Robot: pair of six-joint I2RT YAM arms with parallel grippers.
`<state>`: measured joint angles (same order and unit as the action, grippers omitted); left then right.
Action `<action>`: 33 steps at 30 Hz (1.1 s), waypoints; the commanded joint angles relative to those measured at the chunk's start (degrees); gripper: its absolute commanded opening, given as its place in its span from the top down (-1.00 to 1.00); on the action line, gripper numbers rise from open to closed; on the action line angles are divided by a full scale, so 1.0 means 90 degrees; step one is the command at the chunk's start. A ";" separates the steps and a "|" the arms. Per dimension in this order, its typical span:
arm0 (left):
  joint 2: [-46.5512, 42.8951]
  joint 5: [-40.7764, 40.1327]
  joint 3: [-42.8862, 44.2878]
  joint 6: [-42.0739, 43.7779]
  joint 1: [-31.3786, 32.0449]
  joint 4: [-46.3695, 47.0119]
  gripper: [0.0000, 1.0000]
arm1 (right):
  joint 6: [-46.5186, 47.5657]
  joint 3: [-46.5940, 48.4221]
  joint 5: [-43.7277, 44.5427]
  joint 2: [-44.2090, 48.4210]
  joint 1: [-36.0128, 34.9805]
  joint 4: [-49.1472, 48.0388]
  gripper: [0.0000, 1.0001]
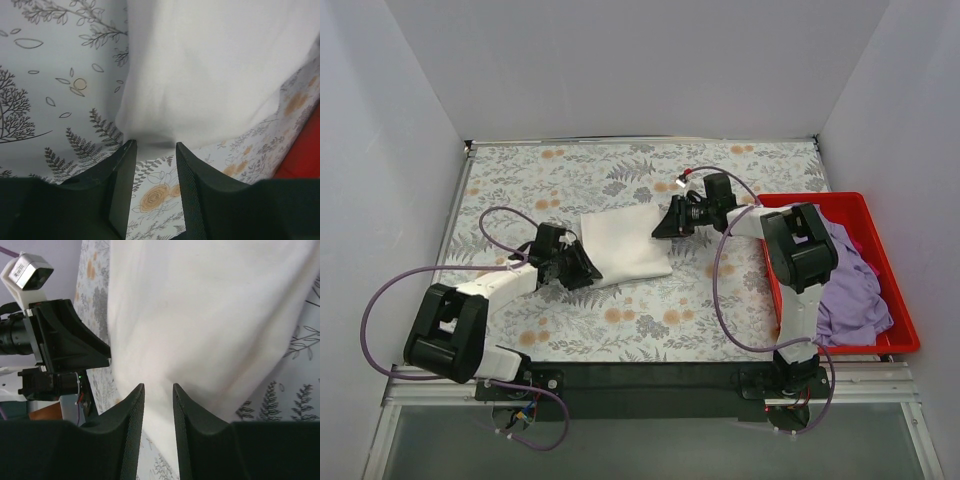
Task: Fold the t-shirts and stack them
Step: Fold the tshirt, then neatly place the folded tshirt to the corner
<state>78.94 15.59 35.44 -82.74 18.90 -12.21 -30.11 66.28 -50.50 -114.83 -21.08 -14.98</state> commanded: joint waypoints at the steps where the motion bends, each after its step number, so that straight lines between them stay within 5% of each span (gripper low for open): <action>1: 0.0067 -0.0316 -0.0236 -0.0016 0.0029 -0.0079 0.28 | -0.0092 0.0184 0.0269 -0.0453 -0.0011 -0.0015 0.39; 10: -0.0274 -0.1127 -0.0042 0.0248 0.0029 -0.0869 0.31 | 0.0171 -0.0450 0.1099 0.0178 0.0135 0.0248 0.47; 18: -0.0870 -0.0727 0.0262 0.0073 0.0146 -0.0880 -0.02 | 0.0240 -0.1055 0.0953 0.1400 -0.0176 0.0444 0.44; 23: -0.0490 -0.0707 0.0203 -0.0006 0.0312 -0.0656 -0.04 | 0.0191 -0.1378 0.0846 0.1402 -0.0616 0.0425 0.44; 33: -0.0001 -0.1584 0.0242 -0.0035 0.0361 -0.0829 0.30 | 0.0318 -0.1797 0.1684 0.0766 -0.0598 0.0492 0.48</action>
<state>79.20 6.28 36.49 -82.54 21.96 -17.93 -28.53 51.55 -39.70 -108.01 -27.64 -11.33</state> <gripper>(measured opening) 0.362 0.266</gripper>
